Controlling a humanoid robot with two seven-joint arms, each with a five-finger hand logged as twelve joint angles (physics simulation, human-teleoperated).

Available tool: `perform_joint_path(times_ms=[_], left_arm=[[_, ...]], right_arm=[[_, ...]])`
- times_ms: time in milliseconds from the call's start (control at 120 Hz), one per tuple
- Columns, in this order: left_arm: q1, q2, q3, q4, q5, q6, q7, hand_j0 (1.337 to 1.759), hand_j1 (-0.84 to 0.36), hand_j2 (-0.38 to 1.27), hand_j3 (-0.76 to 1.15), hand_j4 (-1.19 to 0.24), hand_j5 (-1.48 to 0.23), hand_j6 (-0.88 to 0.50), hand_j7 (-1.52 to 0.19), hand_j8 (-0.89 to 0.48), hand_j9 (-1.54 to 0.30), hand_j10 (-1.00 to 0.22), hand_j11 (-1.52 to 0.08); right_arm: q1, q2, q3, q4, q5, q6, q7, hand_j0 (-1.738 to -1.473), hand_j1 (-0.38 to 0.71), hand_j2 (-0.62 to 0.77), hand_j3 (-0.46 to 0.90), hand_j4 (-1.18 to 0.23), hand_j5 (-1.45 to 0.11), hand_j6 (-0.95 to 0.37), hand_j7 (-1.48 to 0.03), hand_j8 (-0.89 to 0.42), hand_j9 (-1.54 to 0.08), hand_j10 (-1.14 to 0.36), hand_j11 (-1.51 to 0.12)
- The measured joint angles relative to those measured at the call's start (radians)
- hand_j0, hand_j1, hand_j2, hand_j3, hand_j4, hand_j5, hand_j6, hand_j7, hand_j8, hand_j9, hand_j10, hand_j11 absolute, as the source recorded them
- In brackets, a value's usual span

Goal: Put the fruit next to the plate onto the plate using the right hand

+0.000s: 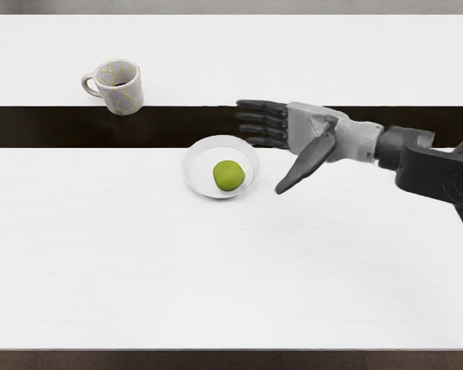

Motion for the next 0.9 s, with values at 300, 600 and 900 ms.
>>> perform_joint_path(times_ms=[300, 600, 900], left_arm=[[-0.003, 0.0, 0.0, 0.0, 0.0, 0.0, 0.0, 1.658, 0.34, 0.0, 0.0, -0.01, -0.01, -0.01, -0.01, -0.01, -0.01, -0.01, -0.01], [0.0, 0.0, 0.001, 0.0, 0.0, 0.0, 0.0, 1.658, 0.34, 0.0, 0.0, -0.01, -0.01, -0.01, -0.01, -0.01, -0.01, -0.01, -0.01], [0.0, 0.0, 0.001, 0.0, 0.0, 0.0, 0.0, 1.658, 0.34, 0.0, 0.0, -0.01, -0.01, -0.01, -0.01, -0.01, -0.01, -0.01, -0.01]], right_arm=[[-0.313, -0.106, 0.334, -0.019, 0.223, 0.036, 0.0, -1.658, -0.31, 0.0, 0.0, -0.03, -0.04, -0.03, -0.04, -0.03, -0.04, -0.03, -0.04], [-0.501, -0.115, 0.582, -0.025, 0.244, 0.038, 0.0, -1.658, -0.32, 0.0, 0.0, -0.02, -0.03, -0.02, -0.03, -0.02, -0.03, -0.02, -0.03], [-0.526, -0.112, 0.615, -0.025, 0.25, 0.038, 0.0, -1.658, -0.32, 0.0, 0.0, -0.02, -0.03, -0.02, -0.03, -0.02, -0.03, -0.02, -0.03]])
